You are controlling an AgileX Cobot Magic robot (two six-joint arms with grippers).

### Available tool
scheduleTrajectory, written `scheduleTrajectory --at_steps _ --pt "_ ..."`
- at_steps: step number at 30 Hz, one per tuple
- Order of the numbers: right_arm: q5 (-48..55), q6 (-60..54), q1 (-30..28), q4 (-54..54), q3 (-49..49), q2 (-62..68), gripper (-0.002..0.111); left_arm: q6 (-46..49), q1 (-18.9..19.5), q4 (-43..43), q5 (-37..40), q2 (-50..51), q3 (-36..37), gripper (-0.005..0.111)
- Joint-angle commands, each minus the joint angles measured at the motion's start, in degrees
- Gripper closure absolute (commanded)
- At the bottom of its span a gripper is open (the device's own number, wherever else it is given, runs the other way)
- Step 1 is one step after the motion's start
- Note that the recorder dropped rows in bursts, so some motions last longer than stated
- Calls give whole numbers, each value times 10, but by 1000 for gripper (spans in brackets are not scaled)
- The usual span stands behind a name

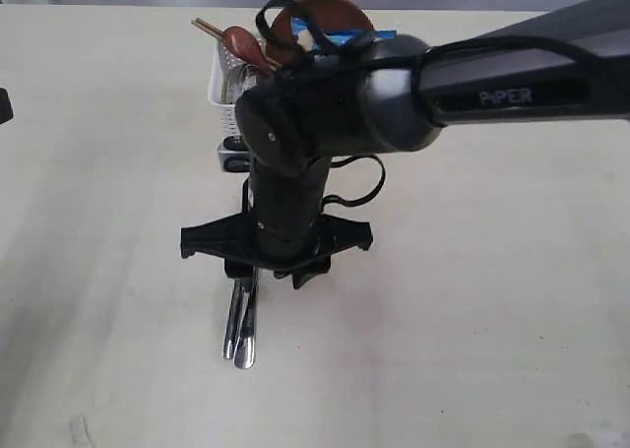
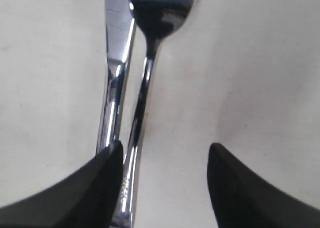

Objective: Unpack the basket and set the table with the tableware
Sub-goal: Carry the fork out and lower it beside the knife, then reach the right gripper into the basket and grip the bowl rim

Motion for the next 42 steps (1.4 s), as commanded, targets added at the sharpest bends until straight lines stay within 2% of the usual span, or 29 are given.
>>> scheduleTrajectory --at_steps 1,7,11,14,28,35,42 --pt "9 -20 -20 -25 -4 -47 54 1 -1 -4 1 -1 3 73" --pt "7 -32 -66 -103 -5 -139 54 1 -1 -4 1 -1 3 73" --pt "3 -32 -99 -296 -5 -183 54 1 -1 -4 1 -1 3 73" --pt "10 -39 -112 -400 -5 -185 54 1 -1 -4 1 -1 3 73" --pt "-99 -60 -121 -573 -5 -84 54 1 -1 -4 1 -1 3 73" --pt "-168 -45 -121 -609 -5 -48 54 1 -1 -4 -2 -1 3 73" --pt "-141 -41 -122 -640 -20 -18 54 1 -1 -4 -2 -1 3 73"
